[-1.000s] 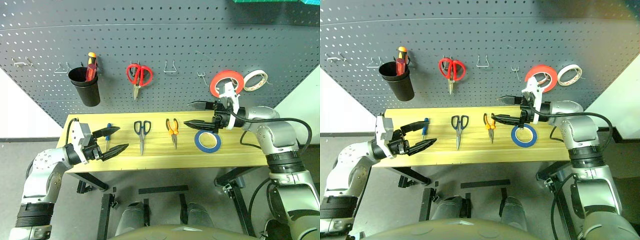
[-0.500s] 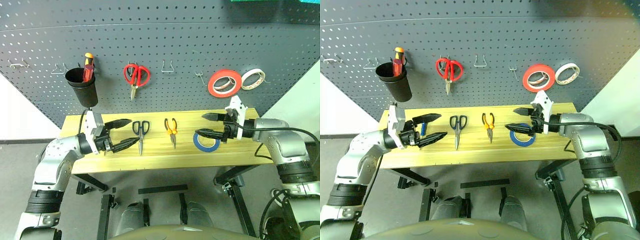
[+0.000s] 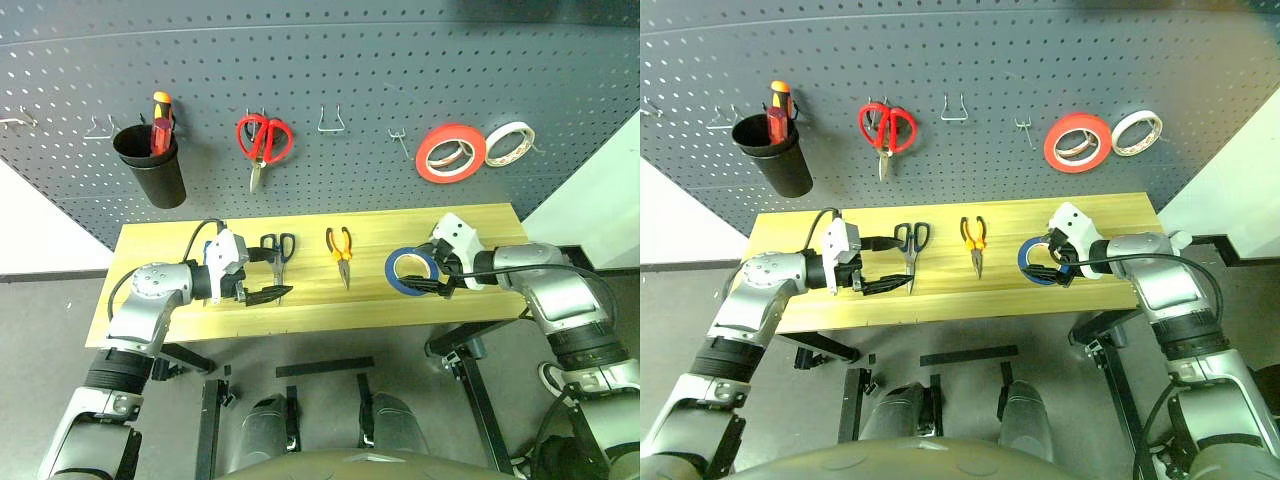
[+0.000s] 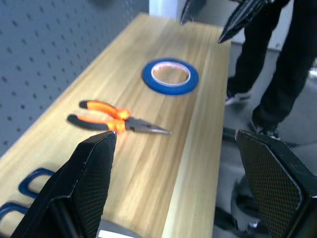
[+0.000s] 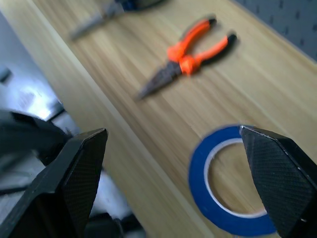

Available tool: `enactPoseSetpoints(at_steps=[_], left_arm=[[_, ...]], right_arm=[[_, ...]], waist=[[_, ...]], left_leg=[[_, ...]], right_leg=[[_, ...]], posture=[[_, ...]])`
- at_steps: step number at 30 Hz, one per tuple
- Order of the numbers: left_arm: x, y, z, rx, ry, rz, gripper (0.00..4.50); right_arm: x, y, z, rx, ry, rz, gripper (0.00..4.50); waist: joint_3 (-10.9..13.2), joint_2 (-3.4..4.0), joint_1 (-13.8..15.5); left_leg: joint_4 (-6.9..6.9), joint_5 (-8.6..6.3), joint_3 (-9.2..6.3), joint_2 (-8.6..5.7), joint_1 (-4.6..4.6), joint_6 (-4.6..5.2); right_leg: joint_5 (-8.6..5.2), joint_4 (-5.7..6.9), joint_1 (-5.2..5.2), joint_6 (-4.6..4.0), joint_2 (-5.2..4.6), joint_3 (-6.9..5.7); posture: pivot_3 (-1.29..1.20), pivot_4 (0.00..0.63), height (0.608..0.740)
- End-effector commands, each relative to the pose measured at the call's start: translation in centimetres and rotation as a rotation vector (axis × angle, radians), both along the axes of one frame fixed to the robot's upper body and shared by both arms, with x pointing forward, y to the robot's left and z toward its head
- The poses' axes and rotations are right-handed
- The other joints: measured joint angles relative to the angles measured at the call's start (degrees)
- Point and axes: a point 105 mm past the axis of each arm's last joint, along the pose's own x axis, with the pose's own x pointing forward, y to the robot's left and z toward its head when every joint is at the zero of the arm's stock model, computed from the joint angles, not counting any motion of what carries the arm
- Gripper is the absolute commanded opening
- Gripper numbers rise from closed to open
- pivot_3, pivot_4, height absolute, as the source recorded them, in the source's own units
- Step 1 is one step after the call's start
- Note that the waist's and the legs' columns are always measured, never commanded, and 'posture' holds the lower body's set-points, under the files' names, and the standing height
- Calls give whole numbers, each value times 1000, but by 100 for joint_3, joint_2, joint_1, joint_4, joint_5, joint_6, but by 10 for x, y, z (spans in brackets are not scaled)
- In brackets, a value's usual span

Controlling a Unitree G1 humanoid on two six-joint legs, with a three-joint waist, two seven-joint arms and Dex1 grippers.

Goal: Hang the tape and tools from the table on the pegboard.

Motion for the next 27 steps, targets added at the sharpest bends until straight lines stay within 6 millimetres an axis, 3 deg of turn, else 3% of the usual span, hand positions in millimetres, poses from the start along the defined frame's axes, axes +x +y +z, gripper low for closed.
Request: enactPoseSetpoints(at_steps=[1,6,12,20,27], left_arm=[[4,-4,-5,31,-21,-12,4036],[20,-14,-7,63,-55,26,4036],[32,-35,8,32,-66,22,4036],[24,-61,28,25,-77,-28,4036],[16,-73,32,33,-74,-53,4036]], right_arm=[[6,5,-3,-43,25,5,4500],[17,12,-9,-71,34,-1,4500],[32,6,-13,-100,41,-70,4500],[34,-2,-30,-150,92,-115,4500],[32,-4,-40,-180,131,-128,4500]], waist=[[69,-2,-2],[308,-16,5],[557,-21,24],[805,-18,12],[872,-21,0]], left_leg=[[-1,0,2,1,-8,0],[1,0,4,0,-8,1],[5,0,7,0,-13,3],[-2,-1,22,0,-18,3],[0,-1,39,6,-13,3]], right_leg=[[0,5,-9,0,1,1],[0,10,-10,0,1,1],[1,16,-14,1,-10,4],[1,17,-30,1,-7,8],[1,21,-36,2,-5,23]], posture=[[-82,273,738],[-79,318,738],[-75,363,738],[-67,396,738],[-56,418,738]])
